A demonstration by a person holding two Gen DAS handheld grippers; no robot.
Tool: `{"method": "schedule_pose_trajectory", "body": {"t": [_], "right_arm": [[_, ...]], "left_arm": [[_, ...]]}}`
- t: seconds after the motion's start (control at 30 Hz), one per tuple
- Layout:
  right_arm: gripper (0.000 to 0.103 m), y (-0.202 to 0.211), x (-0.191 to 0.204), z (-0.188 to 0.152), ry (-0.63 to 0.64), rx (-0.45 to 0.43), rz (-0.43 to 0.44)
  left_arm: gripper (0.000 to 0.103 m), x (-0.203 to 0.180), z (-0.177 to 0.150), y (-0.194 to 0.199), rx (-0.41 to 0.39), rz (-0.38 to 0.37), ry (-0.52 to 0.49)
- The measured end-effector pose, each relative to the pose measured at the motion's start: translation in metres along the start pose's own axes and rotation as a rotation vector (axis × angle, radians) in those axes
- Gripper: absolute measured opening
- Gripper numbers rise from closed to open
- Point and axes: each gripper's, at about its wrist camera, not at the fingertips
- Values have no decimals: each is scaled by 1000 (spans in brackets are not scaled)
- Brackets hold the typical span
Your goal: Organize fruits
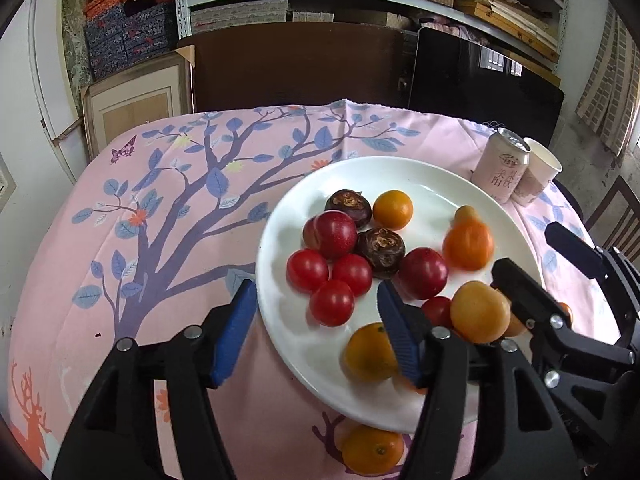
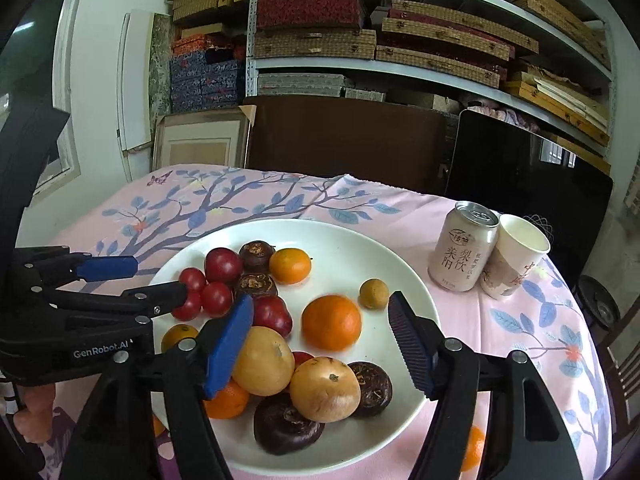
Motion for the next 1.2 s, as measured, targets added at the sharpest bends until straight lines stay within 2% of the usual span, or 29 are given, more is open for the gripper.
{"method": "schedule_pose_trajectory", "body": {"t": [0.07, 0.23, 0.37, 0.5, 0.6, 0.77, 0.83, 0.93, 1.03, 1.1, 1.13, 1.2], "right_arm": [[71, 9, -10, -3, -38, 0, -3], [71, 36, -40, -21, -117, 45, 17], [71, 56, -59, -50, -127, 97, -21], [71, 67, -69, -81, -110, 168, -71], [71, 66, -73, -95, -87, 204, -104], [71, 48, -73, -95, -65, 219, -140], [70, 35, -66, -90, -20, 220, -166], [62, 15, -59, -84, 19, 232, -217], [49, -1, -61, -81, -4, 275, -223], [36, -4, -67, -79, -26, 282, -245], [32, -5, -69, -78, -37, 285, -251], [32, -2, -74, -78, -70, 299, -224]], "left_arm": [[61, 1, -5, 7, 3, -6, 9], [71, -3, -27, 39, -32, 6, 22], [77, -8, -53, 62, -60, 20, 38], [79, -15, -80, 70, -42, 15, 40], [81, -19, -98, 71, -44, 22, 32], [82, -14, -108, 70, -41, 12, 30], [82, -9, -107, 69, -30, -23, 51], [82, -4, -107, 65, 4, -74, 83], [82, -4, -109, 62, 1, -52, 64], [82, -5, -109, 58, 8, -49, 60], [82, -6, -109, 57, 12, -50, 59], [82, -7, -110, 55, 12, -45, 55]]}}
Point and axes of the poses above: each gripper's, at about its wrist camera, not at the fingertips, and y roughly against the way its jaws point, x to its left, z to its top, and after that the axes turned 8 degrees about -z, right-handed
